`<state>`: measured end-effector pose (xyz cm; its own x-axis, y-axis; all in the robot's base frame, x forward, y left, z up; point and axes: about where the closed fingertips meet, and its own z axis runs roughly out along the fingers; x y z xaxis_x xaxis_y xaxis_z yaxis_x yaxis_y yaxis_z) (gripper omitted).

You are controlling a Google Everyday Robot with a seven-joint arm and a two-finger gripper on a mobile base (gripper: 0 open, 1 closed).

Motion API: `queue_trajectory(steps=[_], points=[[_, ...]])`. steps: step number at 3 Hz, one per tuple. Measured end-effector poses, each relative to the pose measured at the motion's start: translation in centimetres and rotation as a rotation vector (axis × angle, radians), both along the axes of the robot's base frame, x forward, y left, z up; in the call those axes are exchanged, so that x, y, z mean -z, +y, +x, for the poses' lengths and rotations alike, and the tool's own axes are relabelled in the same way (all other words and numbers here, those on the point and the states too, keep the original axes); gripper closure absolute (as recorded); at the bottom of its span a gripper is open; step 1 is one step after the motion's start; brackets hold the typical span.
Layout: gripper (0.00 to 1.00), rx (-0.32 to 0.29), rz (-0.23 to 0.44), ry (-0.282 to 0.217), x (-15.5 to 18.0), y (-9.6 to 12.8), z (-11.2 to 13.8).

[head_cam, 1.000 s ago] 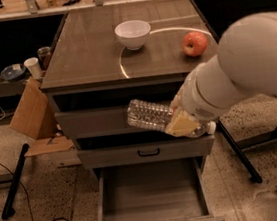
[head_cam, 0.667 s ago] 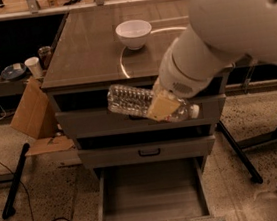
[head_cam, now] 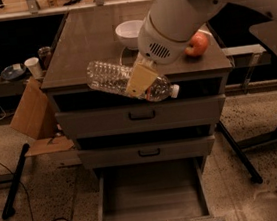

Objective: Pick water bottle from bottom drawer and place on counter

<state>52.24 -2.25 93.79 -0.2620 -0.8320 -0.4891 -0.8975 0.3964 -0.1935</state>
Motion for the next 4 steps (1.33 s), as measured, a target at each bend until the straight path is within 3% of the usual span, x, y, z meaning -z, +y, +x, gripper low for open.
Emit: queue_trajectory(steps=[1, 2, 3, 4], points=[[1.0, 0.007, 0.0, 0.009, 0.5, -0.4, -0.4], [1.0, 0.051, 0.024, 0.05, 1.9, -0.8, -0.8], [1.0, 0.11, 0.038, 0.08, 2.2, -0.5, 0.2], [1.0, 0.188, 0.065, 0.081, 0.5, 1.3, 3.2]])
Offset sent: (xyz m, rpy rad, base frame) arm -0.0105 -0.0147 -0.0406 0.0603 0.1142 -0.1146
